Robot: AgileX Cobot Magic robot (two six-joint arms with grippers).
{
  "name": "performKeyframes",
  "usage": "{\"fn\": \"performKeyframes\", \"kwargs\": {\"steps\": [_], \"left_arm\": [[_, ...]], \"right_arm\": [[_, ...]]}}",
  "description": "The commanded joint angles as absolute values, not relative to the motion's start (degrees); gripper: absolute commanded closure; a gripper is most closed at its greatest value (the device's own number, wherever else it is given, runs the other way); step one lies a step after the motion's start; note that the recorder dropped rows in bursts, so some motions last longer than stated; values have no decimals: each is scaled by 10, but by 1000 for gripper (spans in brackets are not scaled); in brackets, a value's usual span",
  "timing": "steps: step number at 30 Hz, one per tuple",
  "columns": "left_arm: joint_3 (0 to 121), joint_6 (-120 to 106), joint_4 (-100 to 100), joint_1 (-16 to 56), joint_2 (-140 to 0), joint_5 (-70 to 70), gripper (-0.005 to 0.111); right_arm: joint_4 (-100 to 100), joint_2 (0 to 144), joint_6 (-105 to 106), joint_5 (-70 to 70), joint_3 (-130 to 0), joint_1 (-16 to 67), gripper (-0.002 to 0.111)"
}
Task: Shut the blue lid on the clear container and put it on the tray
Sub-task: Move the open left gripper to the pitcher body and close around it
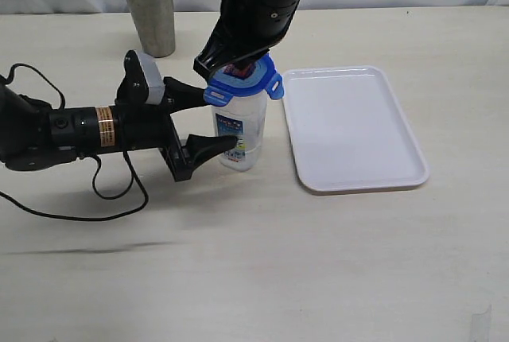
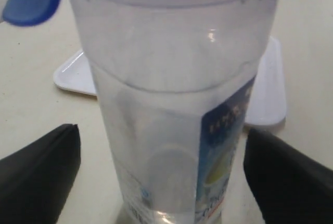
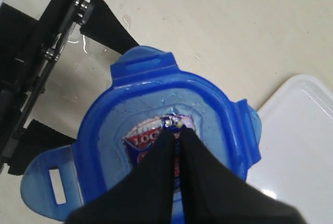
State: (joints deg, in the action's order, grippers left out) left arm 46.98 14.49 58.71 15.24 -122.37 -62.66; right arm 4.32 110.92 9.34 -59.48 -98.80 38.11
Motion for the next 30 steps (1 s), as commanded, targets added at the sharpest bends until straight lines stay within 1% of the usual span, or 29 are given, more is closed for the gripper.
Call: {"fn": "performKeyframes", "kwargs": {"steps": [1, 9, 10, 14, 16, 30], "left_arm": [[471, 137, 537, 167, -1224, -640, 27], [471, 135, 541, 167, -1224, -629, 27], [471, 135, 542, 167, -1224, -629, 25], [471, 135, 543, 167, -1224, -626, 8], [471, 135, 543, 167, -1224, -626, 2], [471, 134, 531, 167, -1236, -666, 2]], "right_arm": [[35, 1122, 97, -615, -983, 380, 104], [35, 1122, 97, -615, -983, 380, 104], [35, 1122, 97, -615, -983, 380, 104], [35, 1122, 97, -615, -983, 380, 104], [35, 1122, 97, -615, -983, 380, 104], [35, 1122, 97, -615, -983, 380, 104]]}}
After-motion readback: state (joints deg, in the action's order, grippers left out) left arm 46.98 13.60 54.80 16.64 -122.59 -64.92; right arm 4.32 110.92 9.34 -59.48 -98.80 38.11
